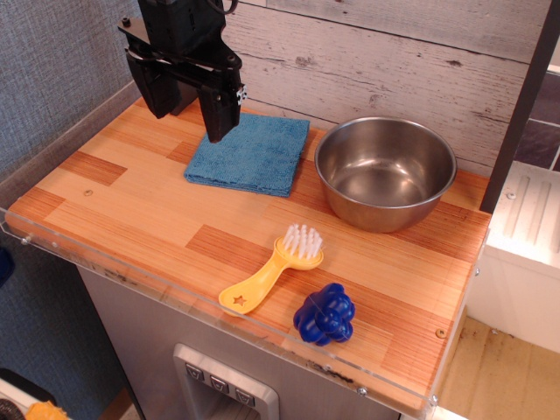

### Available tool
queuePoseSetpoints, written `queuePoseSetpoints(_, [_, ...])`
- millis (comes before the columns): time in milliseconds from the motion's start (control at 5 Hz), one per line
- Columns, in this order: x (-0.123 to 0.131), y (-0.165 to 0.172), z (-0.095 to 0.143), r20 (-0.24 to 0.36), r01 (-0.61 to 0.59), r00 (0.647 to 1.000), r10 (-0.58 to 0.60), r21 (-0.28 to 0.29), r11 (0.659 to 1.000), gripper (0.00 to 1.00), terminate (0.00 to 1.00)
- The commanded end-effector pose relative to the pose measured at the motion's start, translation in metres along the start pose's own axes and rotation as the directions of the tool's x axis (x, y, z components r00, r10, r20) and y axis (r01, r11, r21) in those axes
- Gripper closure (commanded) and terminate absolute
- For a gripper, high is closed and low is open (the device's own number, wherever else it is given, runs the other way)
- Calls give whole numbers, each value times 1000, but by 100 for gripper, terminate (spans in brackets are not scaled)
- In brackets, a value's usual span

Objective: Move the berries to the left edge of the counter.

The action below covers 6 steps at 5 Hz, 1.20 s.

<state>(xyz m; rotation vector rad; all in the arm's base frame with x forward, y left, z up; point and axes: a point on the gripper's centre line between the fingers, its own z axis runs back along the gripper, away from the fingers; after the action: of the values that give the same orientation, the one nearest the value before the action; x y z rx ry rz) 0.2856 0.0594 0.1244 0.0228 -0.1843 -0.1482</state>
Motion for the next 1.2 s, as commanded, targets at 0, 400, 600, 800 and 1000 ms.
queuePoseSetpoints(0, [0, 0, 0, 0, 0, 1000, 0, 0, 1000, 0, 0])
queuePoseSetpoints(400, [-2, -83, -3, 33, 234, 972, -233, -32, 972, 0, 0])
queuePoseSetpoints(600, [-20, -134, -9, 16, 362, 932, -362, -48, 931, 0, 0])
queuePoseSetpoints(800, [-31, -172, -20, -14, 396, 917, -398, -77, 915, 0, 0])
queuePoseSetpoints(1000, [-39, -171, -34, -63, 365, 927, -370, -86, 927, 0, 0])
